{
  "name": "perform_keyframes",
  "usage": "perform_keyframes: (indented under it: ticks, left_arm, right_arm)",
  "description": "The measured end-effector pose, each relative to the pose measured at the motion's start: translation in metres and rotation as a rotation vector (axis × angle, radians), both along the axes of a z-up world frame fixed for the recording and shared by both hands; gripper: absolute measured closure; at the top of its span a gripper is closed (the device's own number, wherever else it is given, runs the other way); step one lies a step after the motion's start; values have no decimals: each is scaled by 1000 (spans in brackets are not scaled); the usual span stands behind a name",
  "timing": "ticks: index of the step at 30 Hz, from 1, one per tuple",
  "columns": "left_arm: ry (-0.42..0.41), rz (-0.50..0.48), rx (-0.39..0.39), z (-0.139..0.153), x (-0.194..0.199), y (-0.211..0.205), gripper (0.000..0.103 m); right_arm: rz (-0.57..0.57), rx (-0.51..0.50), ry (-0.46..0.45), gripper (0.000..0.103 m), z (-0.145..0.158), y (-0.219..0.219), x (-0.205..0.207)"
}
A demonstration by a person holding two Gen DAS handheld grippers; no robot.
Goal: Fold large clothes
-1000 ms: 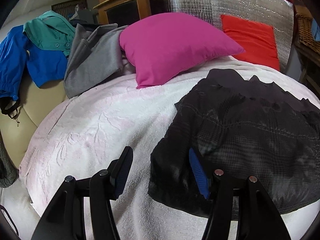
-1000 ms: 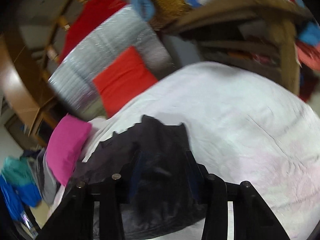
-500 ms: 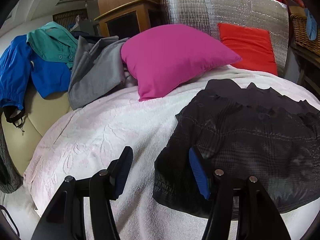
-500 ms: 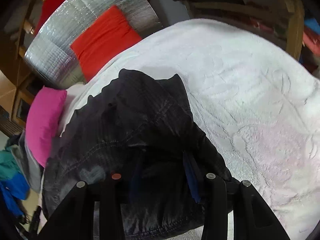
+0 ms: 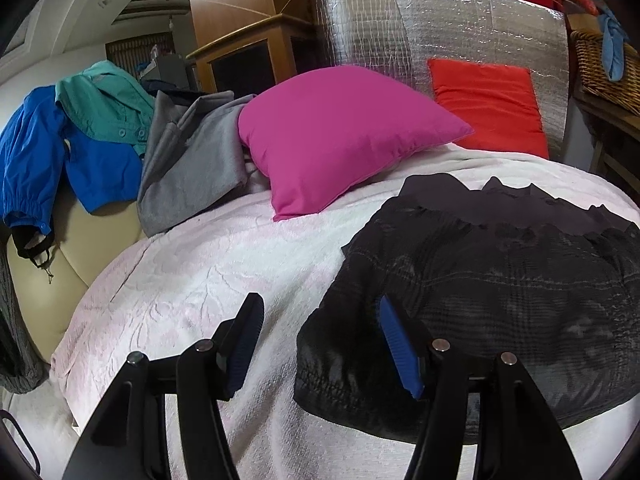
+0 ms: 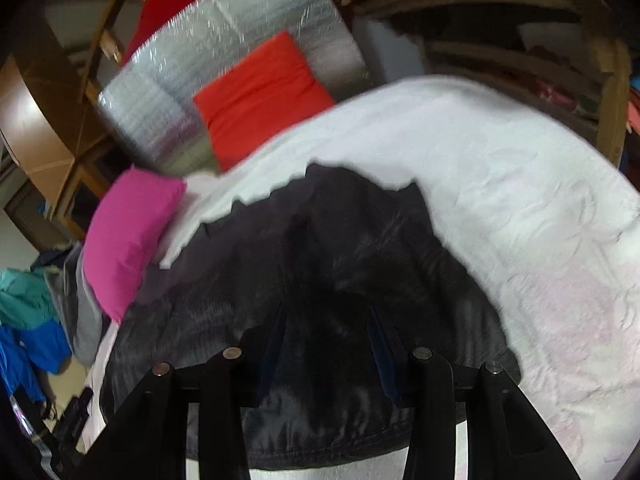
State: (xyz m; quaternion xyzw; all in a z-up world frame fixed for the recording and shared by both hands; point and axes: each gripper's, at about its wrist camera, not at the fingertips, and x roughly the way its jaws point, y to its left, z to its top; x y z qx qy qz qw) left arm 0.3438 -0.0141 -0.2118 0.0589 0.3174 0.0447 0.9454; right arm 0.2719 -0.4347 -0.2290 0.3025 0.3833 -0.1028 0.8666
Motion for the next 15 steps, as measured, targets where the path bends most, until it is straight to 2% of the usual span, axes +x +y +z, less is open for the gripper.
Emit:
perform_keyframes:
  ticks: [2, 4, 7, 11, 13, 14, 15]
  left_arm:
    - [-5, -8, 7, 0, -1, -4, 39]
    - [-8, -15, 13, 1, -2, -7, 39]
    - [-16, -30, 19, 3, -4, -13, 38]
    - [-23, -49, 15, 6, -7, -18, 36]
    - [-17, -66, -1, 8, -6, -18, 33]
    - [-9, -76, -19, 10, -4, -16, 28]
    - [3, -86, -44, 10, -1, -13, 21]
  right_arm:
    - [16, -4, 62, 53, -12, 2, 8]
    - [23, -27, 59, 52, -8, 3, 9]
    - [18, -11, 48, 52, -6, 3, 6]
    - [-18, 21, -23, 52, 6, -13, -6]
    - [-74, 44, -78, 46, 13, -32, -17]
    - [-105, 62, -100, 36, 16, -42, -22]
    - [-132, 80, -116, 30, 17, -51, -27]
